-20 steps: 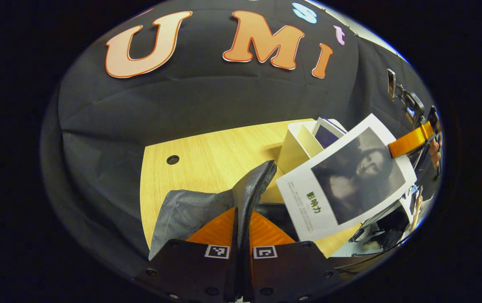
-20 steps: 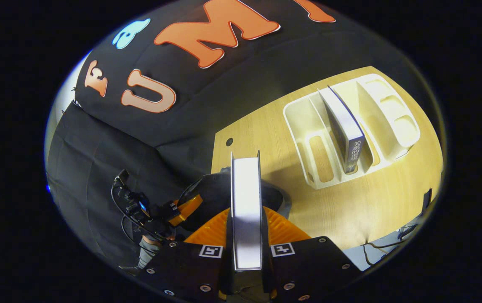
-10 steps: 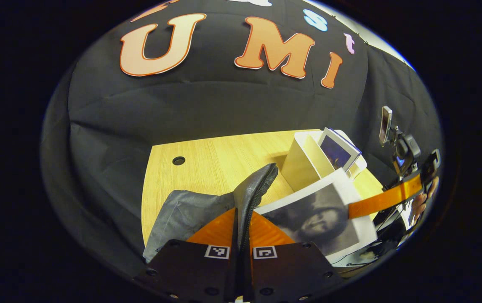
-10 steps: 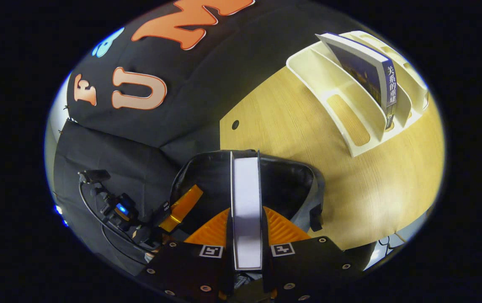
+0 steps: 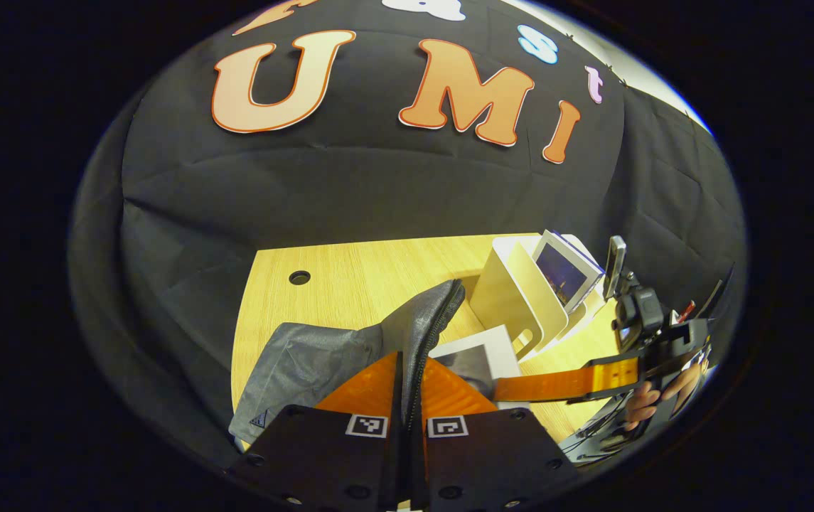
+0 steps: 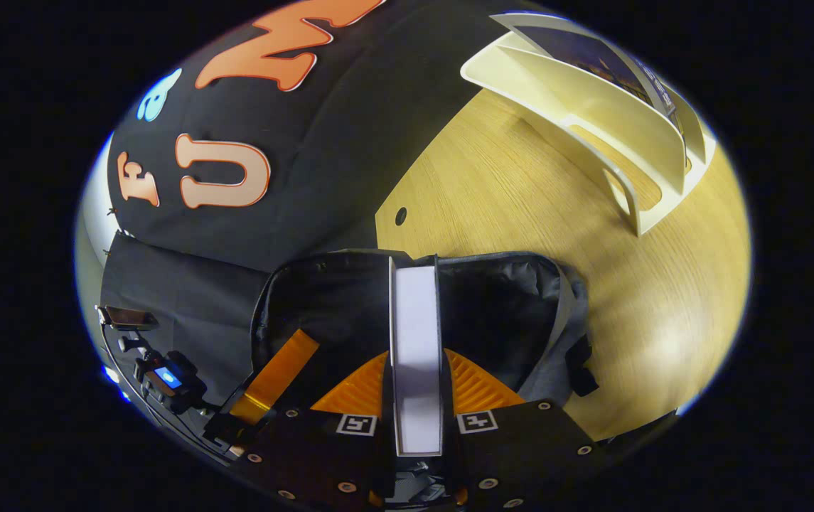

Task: Open the schoolbag, grab two books from the bookshelf and put them into the schoolbag.

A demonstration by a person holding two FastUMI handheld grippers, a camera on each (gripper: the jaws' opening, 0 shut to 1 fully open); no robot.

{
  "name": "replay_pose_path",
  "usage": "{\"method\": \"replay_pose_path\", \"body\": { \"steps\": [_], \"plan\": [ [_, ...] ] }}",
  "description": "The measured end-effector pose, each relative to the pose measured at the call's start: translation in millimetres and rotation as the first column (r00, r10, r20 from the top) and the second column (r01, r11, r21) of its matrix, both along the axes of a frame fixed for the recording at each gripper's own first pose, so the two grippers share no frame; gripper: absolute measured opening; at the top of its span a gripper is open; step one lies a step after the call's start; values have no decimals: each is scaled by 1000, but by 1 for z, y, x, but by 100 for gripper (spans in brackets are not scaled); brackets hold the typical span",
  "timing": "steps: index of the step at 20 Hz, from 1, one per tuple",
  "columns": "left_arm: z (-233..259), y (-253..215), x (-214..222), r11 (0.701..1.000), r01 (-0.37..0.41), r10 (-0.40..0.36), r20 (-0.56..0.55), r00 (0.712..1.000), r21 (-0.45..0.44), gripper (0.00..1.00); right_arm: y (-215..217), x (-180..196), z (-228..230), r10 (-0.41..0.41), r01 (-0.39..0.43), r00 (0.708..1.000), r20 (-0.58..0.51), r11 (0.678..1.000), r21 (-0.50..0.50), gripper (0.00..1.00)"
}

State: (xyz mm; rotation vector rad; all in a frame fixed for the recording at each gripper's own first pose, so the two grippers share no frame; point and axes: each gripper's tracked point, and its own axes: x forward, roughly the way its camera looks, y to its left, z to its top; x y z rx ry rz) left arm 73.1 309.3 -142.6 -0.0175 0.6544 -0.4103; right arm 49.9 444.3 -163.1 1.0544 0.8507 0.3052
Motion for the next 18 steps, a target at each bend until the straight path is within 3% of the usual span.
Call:
{"method": "replay_pose_path", "body": {
  "steps": [2,3,4,6,7,8,9,12,14,18],
  "plan": [
    [0,-4,-1,1000,-4,4,5,1000,-10,7,14,7,-9,-7,7,1000,12,1000,12,27],
    [0,-4,-3,1000,-7,7,6,1000,-15,6,20,12,-14,-16,16,1000,17,1000,18,37],
    [0,-5,-1,1000,-13,13,4,1000,-21,7,27,16,-21,-14,14,1000,17,1000,20,27],
    [-2,-5,-2,1000,-20,20,5,1000,-20,7,37,20,-28,-30,30,1000,-1,999,28,28],
    [-3,-4,-2,1000,-23,23,3,1000,-14,6,40,20,-28,-15,16,1000,-5,1000,27,19],
    [-3,0,-1,999,-37,37,15,999,-9,6,40,21,-25,-10,10,1000,-3,1000,11,34],
    [-2,1,1,999,-40,40,14,999,-8,6,37,18,-20,11,-11,1000,1,1000,-17,36],
    [-5,4,2,998,-57,57,11,998,-2,6,13,9,-6,99,-98,995,-1,983,-157,83],
    [-6,4,2,998,-69,69,10,998,-1,6,-3,8,3,143,-138,990,6,961,-240,97],
    [-9,4,1,997,-79,79,12,997,4,6,-43,2,18,183,-171,983,3,928,-330,98]
  ]
}}
